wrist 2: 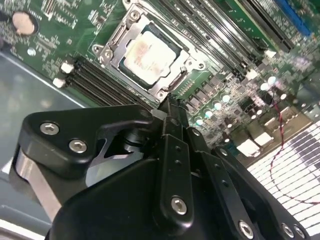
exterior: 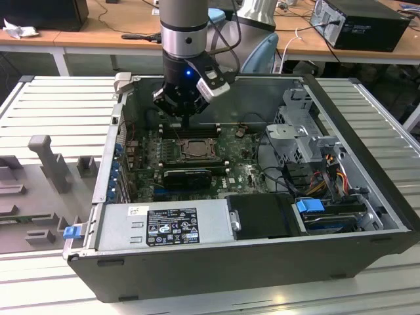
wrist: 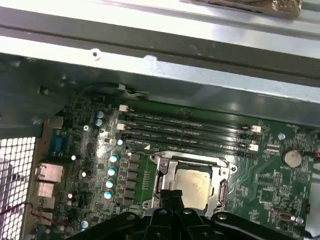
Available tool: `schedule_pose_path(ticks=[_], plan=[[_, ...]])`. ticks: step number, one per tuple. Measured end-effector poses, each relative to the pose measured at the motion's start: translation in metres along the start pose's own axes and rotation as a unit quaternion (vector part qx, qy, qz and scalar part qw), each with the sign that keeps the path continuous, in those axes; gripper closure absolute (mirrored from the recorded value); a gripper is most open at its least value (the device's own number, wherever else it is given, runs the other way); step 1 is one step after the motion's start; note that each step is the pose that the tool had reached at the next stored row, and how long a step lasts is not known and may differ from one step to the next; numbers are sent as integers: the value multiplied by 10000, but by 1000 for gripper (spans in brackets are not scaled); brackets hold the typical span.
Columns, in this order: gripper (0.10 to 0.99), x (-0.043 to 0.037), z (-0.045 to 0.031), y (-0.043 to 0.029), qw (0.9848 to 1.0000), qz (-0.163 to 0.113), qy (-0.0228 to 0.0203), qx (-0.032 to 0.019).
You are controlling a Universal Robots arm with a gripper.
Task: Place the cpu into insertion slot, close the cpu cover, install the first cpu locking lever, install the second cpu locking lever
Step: 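Install the first cpu locking lever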
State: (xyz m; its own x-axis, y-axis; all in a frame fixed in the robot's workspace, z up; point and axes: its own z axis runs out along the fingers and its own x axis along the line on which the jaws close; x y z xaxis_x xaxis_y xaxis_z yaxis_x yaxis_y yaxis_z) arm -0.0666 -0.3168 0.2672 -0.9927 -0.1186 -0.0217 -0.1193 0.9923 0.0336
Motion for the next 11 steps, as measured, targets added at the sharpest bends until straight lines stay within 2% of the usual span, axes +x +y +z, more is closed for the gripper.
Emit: schedule_pose_path(ticks=[3,6,11], plan=[[980,0,9,0,9994,341,-11,7],[980,0,13,0,9986,526,-18,11],[980,2,16,0,9978,659,-23,14]])
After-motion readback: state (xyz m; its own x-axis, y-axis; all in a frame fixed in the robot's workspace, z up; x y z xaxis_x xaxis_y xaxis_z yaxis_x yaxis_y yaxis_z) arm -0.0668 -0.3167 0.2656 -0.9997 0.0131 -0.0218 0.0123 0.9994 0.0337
